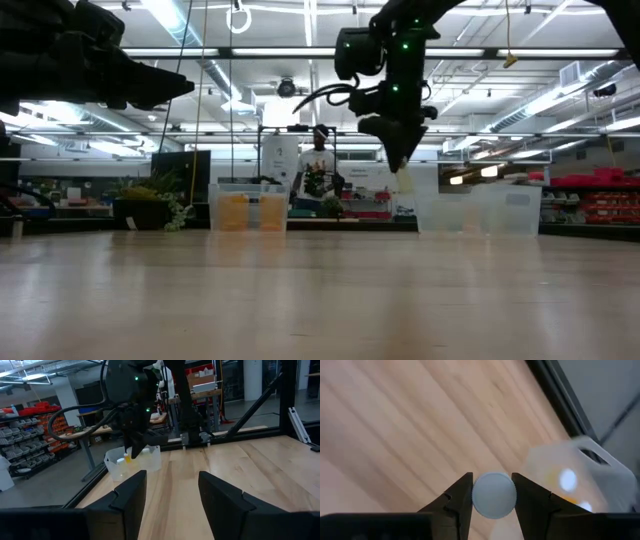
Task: Pick and place medicine bottles into bin by pill shape (circle, oval)
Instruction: Put the small yellow pill bottle into the right transparent bin
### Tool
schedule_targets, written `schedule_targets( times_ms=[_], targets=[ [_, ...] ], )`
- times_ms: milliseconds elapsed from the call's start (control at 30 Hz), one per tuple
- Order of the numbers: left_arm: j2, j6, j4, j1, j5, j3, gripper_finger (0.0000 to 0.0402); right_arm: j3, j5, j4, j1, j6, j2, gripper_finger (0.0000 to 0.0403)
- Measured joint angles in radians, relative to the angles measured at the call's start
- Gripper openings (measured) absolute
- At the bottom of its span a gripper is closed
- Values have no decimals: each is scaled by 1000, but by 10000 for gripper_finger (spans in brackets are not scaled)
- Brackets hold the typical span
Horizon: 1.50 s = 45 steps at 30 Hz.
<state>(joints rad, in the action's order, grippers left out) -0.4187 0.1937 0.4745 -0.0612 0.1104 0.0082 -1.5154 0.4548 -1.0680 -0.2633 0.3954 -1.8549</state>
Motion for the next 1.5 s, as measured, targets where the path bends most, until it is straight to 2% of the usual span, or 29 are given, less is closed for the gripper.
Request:
schedule_targets(
  times_ms=[233, 700, 1500],
  targets=[
    [0, 0, 0, 0, 0, 0, 190, 0, 84, -156, -28, 126, 0, 135],
    [0, 0, 0, 0, 0, 0, 188, 0, 175, -316, -59, 277, 0, 135],
    [0, 0, 0, 0, 0, 0, 189, 0, 193, -357, -81, 274, 0, 135]
  ],
)
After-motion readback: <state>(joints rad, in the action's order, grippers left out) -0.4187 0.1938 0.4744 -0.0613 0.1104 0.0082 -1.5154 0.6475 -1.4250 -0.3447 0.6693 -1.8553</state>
